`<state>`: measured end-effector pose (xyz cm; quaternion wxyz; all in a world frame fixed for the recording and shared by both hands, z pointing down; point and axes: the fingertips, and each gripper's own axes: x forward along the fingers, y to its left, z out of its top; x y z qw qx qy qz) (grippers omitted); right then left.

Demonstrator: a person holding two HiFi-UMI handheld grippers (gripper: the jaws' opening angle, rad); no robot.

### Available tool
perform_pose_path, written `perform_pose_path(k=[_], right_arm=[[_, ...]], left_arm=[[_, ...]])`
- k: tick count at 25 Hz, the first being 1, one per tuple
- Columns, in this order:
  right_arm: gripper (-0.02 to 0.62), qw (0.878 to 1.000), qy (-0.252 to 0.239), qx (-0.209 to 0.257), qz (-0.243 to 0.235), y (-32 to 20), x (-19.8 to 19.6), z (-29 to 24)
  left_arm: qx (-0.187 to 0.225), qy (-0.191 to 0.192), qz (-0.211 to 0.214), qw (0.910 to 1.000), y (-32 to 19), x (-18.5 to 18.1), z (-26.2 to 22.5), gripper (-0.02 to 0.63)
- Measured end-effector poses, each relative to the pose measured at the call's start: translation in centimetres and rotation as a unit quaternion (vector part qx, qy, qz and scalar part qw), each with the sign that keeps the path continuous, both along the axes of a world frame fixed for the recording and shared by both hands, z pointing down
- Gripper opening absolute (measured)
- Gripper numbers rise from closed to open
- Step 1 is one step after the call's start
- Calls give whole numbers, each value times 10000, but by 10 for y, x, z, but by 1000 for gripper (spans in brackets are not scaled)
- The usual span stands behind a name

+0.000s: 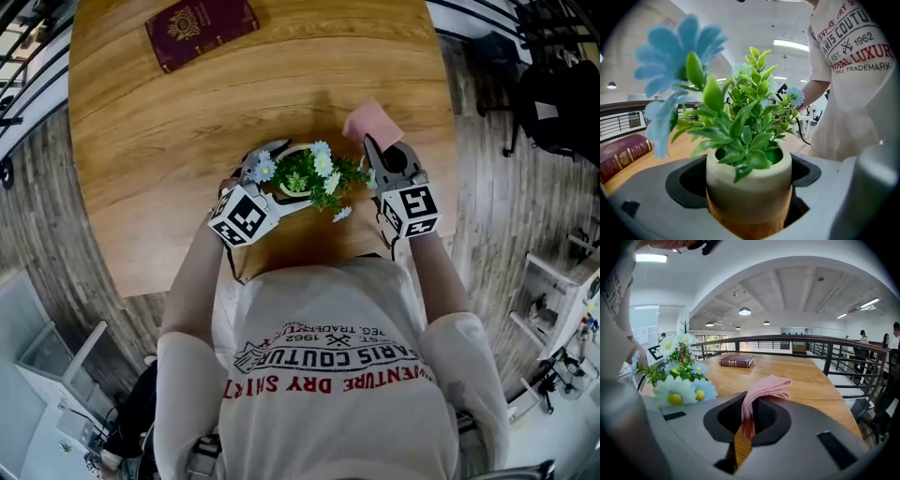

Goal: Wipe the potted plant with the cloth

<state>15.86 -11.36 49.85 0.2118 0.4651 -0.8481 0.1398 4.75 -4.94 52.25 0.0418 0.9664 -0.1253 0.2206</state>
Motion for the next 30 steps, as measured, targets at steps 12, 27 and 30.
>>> perform_pose_path(k=[12, 27, 30], right_arm=[[35, 9999, 75, -105, -115, -1, 4, 13], [35, 9981, 47, 609, -17, 5, -17, -49], [35, 9965, -21, 836, -62, 15, -22, -75]], left_arm=[[17, -81, 187, 9998, -4, 0, 21, 505], [370, 390, -964, 9939, -5, -41, -39, 505], [641, 599, -1367, 9867, -7, -58, -73, 503]])
